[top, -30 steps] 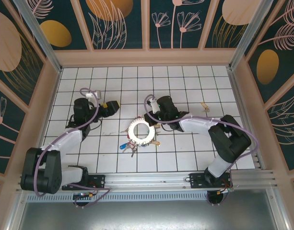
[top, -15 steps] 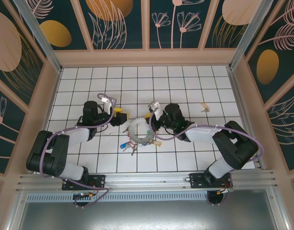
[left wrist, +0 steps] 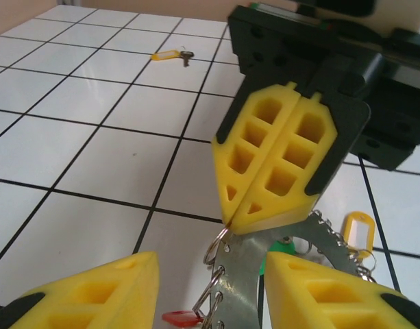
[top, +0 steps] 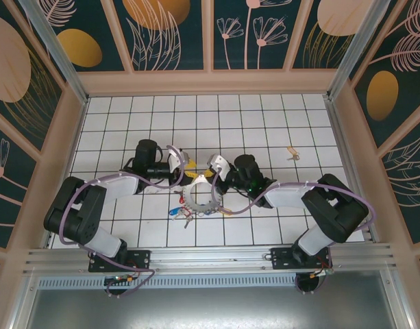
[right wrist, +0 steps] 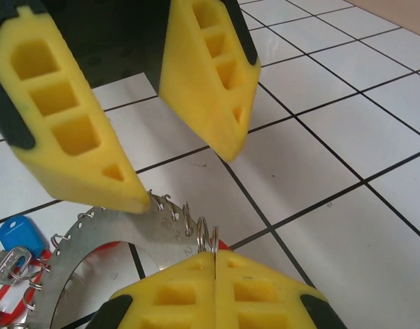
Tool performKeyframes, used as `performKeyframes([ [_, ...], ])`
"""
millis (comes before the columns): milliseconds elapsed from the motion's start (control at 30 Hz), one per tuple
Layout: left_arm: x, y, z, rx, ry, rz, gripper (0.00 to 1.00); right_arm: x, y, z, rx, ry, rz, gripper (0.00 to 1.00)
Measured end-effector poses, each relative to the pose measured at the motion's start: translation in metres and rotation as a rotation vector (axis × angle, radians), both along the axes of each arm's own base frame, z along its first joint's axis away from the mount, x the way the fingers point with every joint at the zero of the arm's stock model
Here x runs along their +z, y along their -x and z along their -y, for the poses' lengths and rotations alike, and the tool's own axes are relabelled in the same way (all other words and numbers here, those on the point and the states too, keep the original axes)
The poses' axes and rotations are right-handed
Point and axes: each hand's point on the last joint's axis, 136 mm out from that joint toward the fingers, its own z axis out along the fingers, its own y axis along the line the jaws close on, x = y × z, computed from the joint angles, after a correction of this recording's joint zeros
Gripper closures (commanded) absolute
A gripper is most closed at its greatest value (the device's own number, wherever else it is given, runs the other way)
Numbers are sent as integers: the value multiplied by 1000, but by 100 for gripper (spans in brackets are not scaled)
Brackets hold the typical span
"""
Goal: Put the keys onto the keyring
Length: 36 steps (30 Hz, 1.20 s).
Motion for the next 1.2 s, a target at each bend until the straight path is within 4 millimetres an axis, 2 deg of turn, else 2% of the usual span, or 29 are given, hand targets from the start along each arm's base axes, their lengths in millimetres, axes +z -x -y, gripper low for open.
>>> performKeyframes([
  [433,-14,7,3,-62,-58,90,63,7,2,-9,40,22,64,100],
  [633,-11,1,5,-73,-68,125,75,6,7,-13,48,34,70,100],
  [967,-14,4,6,-94,-88,145,76,5,7,-14,39,47,87,100],
  [1200,-19,5,6,-119,-109,148,100,4,7,-14,33,55,94,100],
])
